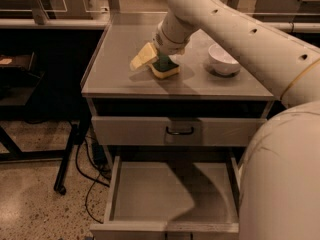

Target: Place sponge into middle drawer

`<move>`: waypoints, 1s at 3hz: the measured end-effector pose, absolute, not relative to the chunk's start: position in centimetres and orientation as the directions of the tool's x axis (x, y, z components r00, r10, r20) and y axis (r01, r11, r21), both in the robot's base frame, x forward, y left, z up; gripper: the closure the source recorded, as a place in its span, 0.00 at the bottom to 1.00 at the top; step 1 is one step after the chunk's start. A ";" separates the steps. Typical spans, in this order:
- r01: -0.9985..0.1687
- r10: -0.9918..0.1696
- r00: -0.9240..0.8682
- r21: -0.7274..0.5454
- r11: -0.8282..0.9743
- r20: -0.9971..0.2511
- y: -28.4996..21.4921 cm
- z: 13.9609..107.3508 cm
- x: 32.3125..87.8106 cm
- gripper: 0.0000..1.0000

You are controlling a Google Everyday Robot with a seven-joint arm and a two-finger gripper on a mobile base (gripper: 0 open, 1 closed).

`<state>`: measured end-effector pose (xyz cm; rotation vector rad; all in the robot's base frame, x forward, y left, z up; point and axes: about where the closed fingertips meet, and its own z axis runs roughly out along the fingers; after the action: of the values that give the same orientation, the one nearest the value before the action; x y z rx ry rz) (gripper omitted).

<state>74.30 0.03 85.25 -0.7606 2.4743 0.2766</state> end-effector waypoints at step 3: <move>-0.571 -0.462 -0.700 0.038 0.820 -0.545 0.0 85.2 74.3 0.66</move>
Offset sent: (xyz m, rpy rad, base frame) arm 0.0000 0.0000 0.0000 0.0000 0.0000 0.0000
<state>74.30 0.04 85.23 -0.7607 2.4745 0.2767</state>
